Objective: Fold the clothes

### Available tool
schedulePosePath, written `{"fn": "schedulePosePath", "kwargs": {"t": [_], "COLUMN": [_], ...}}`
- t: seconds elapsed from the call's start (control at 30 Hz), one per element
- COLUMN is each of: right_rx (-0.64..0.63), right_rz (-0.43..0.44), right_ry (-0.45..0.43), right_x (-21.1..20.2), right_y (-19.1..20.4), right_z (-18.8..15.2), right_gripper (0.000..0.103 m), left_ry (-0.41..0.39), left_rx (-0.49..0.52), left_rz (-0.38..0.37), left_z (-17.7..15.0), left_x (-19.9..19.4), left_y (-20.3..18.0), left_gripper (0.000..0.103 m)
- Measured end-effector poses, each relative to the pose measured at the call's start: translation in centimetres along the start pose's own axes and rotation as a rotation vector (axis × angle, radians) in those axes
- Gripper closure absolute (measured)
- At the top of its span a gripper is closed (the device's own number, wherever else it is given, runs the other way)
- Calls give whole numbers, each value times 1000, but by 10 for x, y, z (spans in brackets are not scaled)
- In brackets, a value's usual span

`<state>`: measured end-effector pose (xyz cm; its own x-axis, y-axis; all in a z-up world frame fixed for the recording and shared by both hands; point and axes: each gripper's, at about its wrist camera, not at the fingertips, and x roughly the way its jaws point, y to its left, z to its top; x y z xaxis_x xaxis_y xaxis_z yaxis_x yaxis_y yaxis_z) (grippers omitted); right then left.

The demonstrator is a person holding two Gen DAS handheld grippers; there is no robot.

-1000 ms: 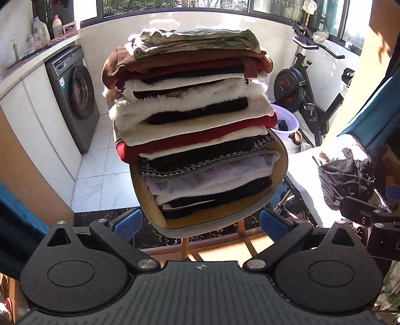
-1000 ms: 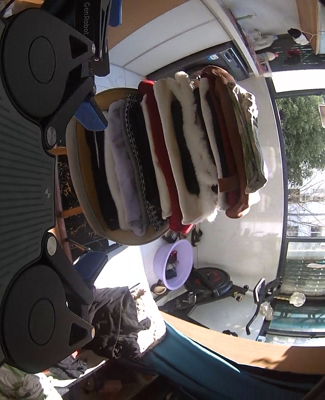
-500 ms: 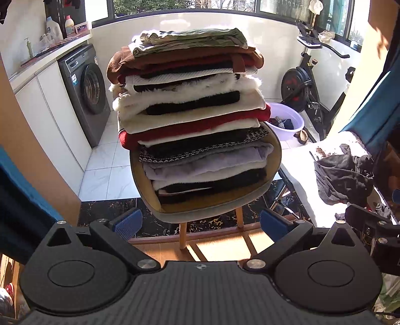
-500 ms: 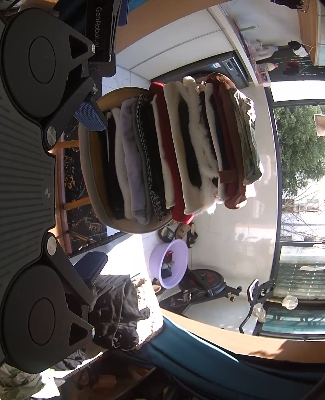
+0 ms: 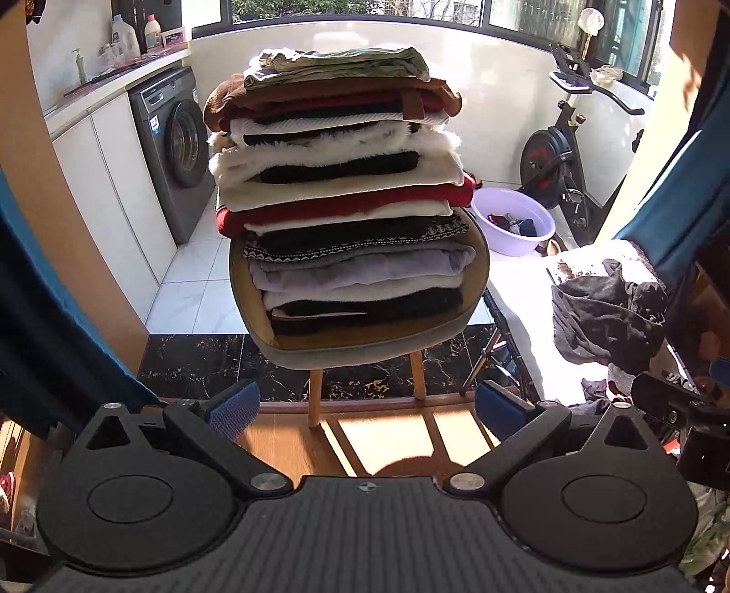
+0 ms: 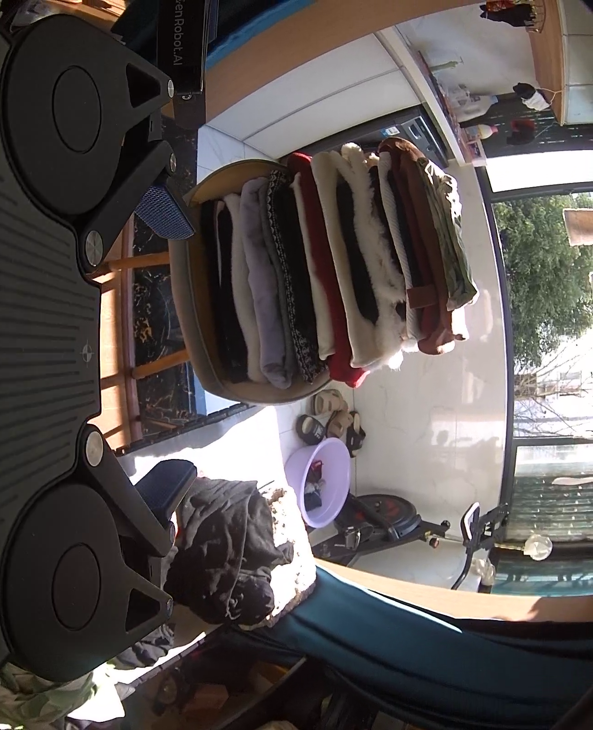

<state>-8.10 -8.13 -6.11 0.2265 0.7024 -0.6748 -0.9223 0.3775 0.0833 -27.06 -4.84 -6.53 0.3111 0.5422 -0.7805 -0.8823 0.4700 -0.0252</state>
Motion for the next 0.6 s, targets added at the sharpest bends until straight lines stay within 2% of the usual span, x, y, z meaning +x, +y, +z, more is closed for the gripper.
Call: {"fn": "schedulePosePath", "kwargs": {"t": [0.3, 0.6], "right_rx": [-79, -77], "right_rz": [61, 60], "right_ry": [30, 23], "right_x": [-14, -17], "right_y": [-6, -15], "right_z": [-19, -20], "right_gripper": [1, 1], "left_ry": [11, 15], "left_rx": [-27, -42], "left_rz": [20, 29], "left_z": [-33, -36], "left_x": [-18, -20], "left_y": [-20, -23], "left_gripper": [0, 0]}}
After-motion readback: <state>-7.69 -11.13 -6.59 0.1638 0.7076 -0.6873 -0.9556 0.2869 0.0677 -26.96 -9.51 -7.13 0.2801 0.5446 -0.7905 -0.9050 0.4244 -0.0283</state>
